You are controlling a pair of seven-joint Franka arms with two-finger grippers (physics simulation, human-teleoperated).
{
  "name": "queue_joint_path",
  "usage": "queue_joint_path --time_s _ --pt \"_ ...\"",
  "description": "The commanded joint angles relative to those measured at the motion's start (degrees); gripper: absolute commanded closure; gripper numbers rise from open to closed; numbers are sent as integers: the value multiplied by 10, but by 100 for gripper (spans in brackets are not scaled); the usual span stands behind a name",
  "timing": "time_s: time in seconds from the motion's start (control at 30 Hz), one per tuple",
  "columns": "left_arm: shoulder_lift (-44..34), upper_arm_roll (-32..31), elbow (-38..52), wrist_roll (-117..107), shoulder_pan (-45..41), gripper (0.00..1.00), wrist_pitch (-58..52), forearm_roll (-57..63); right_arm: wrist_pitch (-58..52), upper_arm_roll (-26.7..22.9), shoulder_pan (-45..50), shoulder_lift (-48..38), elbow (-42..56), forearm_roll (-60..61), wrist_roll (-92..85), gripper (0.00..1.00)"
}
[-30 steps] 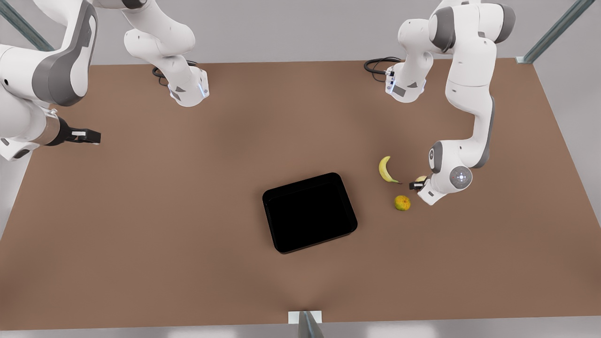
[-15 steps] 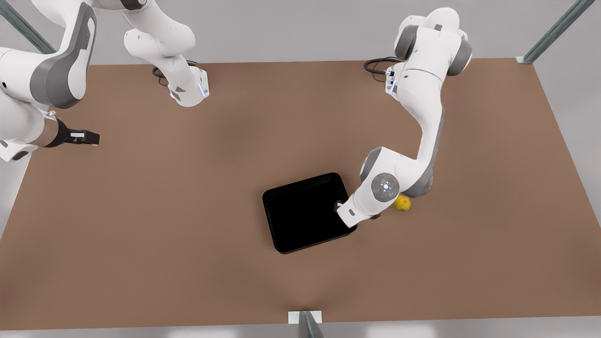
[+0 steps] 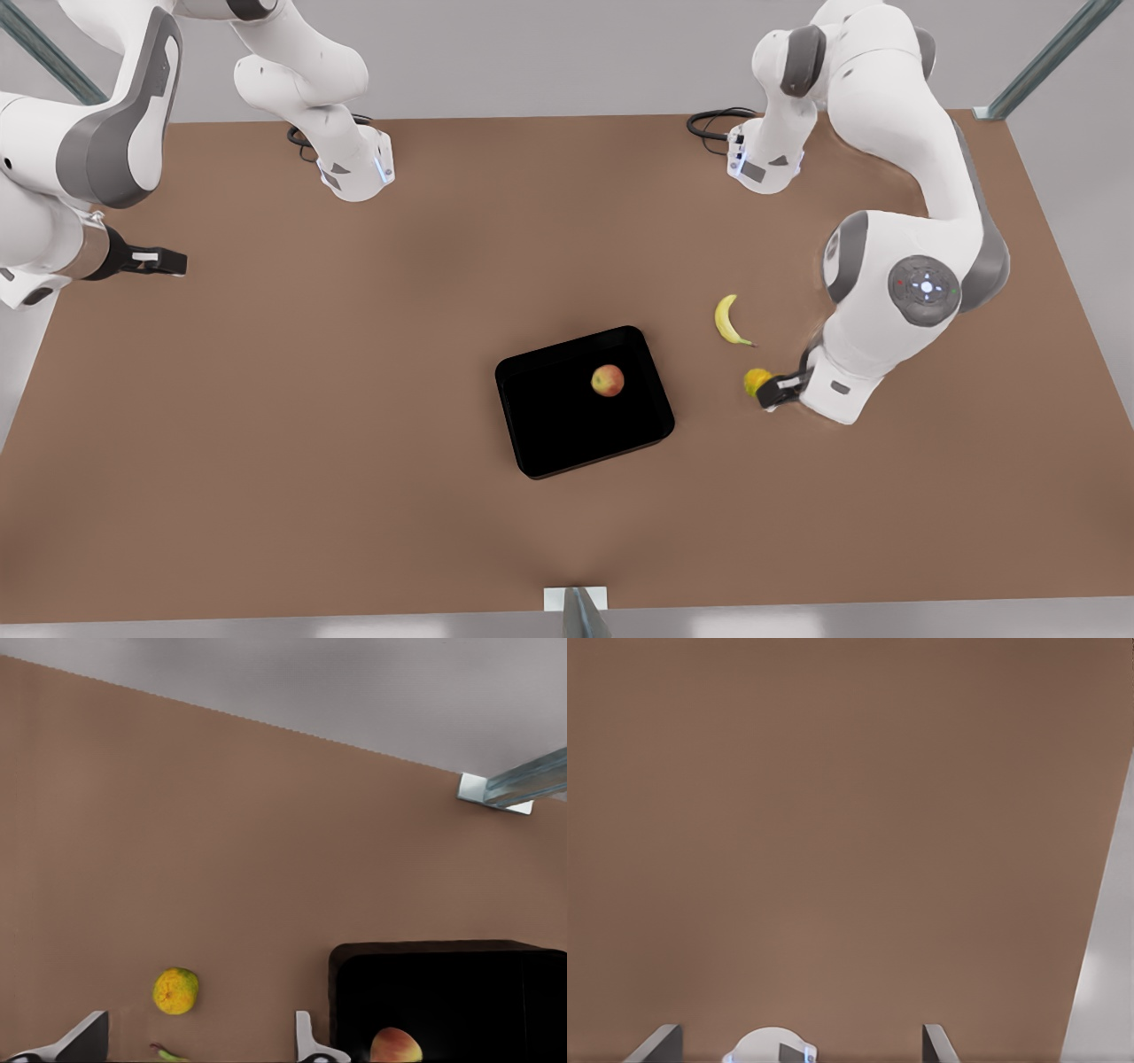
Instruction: Place the storage box in the middle with the right arm, and place the apple in the storage box with the left arm
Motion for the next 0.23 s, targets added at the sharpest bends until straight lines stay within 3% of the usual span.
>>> queue_joint_path --time_s 0.0,0.07,0.1,0.2 --pt "-39 14 19 249 0 0 -237 44 0 0 0 -3 1 -4 -7 0" --pt "-133 -69 -79 334 69 0 -227 65 0 1 0 -5 1 -4 -7 0" --pt "-179 -75 -127 334 70 0 -177 86 0 0 0 -5 1 -4 -7 0" --pt "-195 -75 -127 335 71 0 -183 88 0 1 0 -4 1 -4 -7 0"
